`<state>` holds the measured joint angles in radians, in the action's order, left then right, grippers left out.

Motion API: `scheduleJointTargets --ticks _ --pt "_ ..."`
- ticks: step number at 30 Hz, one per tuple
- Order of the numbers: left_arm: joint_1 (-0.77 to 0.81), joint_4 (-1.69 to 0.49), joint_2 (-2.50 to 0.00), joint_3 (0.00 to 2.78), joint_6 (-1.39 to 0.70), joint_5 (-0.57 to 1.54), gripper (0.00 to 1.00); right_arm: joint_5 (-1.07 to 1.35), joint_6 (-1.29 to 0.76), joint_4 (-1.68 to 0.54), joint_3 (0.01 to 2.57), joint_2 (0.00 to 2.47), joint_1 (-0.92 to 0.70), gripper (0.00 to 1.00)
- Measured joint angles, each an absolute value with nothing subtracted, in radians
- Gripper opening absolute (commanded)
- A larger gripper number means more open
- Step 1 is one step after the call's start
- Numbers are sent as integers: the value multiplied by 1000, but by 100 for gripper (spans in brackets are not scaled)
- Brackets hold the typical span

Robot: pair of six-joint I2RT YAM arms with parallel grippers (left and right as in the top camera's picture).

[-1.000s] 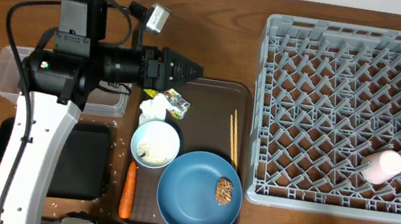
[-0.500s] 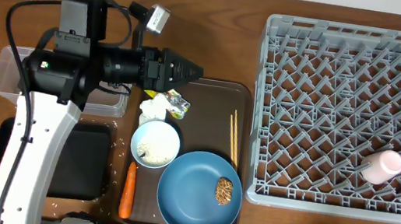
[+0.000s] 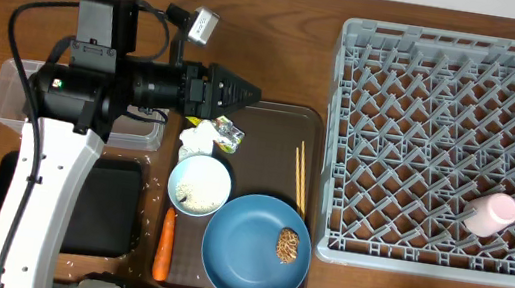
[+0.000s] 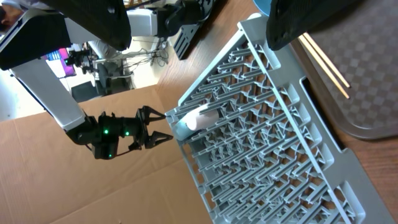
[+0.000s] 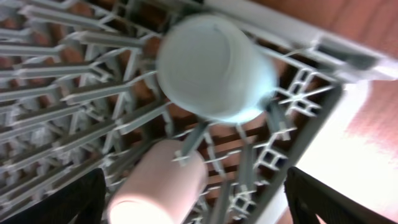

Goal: Sort waste into correct bins and load items into the dishwasher rack
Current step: 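Place the light-blue cup in the dish rack beside the pink cup, then grasp the white tissue on the tray with the left gripper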

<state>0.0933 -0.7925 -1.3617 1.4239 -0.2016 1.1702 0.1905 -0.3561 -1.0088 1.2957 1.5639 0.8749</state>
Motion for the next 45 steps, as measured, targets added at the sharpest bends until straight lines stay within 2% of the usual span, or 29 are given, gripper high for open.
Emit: scheduleJointTargets --ticks 2,6,9,12,18,26,36,39,44,45 --pt "93 -805 -1362 1424 -196 1164 71 250 -348 -1008 1301 1560 875 77" --pt "94 -879 -1362 1424 -161 1087 70 416 -310 -1005 1316 1514 873 78" --pt "105 -973 -1362 1424 -118 979 70 503 -280 -1010 1328 1414 851 84" --pt "138 -1075 -1361 1423 -87 787 70 542 -241 -1020 1341 1285 780 98" --pt "180 -1142 -1361 1408 -77 456 70 598 -189 -1034 1362 1097 570 99" --pt "215 -997 -1377 1256 -88 273 69 608 -175 -1058 1362 1104 414 98" --pt "233 -798 -1616 1180 -181 123 69 610 -175 -1093 1362 1108 407 96" --pt "233 -775 -1685 1180 -191 120 59 609 -175 -1104 1362 1108 407 96" --pt "237 -739 -1763 1179 -200 125 49 601 -174 -1105 1362 1108 407 95" --pt "238 -735 -1767 1179 -202 125 44 601 -175 -1105 1362 1108 407 95"
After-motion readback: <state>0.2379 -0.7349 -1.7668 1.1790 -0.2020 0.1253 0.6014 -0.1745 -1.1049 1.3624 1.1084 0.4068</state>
